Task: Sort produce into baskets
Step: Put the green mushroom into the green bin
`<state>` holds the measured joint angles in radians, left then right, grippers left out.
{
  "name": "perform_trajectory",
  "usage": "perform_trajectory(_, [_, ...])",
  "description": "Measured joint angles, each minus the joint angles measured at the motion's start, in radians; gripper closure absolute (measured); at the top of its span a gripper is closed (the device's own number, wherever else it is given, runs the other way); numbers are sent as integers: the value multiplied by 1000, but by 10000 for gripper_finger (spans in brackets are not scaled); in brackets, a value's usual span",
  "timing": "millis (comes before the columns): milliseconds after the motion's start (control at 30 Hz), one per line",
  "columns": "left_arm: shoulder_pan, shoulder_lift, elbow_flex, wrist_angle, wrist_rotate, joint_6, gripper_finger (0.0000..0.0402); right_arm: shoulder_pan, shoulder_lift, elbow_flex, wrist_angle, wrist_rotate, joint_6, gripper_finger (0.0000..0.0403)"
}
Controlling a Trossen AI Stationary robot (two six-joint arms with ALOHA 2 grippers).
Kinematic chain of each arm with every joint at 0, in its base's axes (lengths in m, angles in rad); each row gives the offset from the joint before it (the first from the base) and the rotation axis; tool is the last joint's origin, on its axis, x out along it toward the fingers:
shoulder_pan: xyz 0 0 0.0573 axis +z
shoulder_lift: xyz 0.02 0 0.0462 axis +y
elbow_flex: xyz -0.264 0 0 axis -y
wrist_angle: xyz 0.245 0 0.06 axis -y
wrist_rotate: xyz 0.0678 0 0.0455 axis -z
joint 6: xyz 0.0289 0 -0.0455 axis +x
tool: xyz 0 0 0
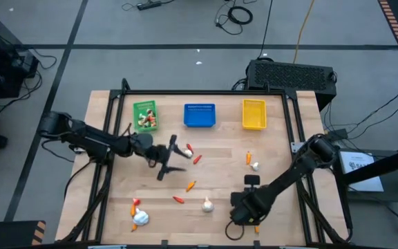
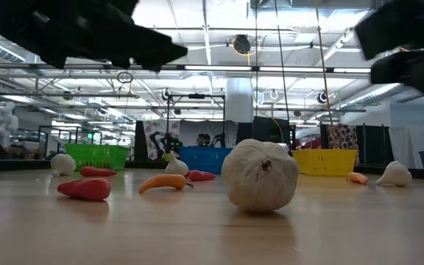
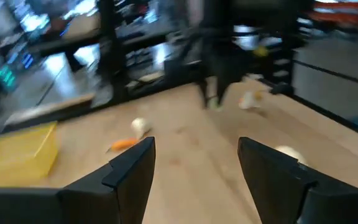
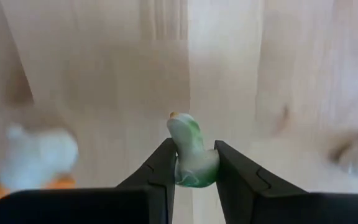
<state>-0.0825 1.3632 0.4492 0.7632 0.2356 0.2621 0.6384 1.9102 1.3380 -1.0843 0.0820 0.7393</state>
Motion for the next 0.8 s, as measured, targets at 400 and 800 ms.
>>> perform_trajectory(400, [-103, 292, 138, 146, 27, 190, 164, -104, 0, 0, 296, 1, -136, 323])
perform_trajectory(800, [-118, 493, 301, 84, 53, 191, 164, -232, -38, 0, 500, 11, -251, 323])
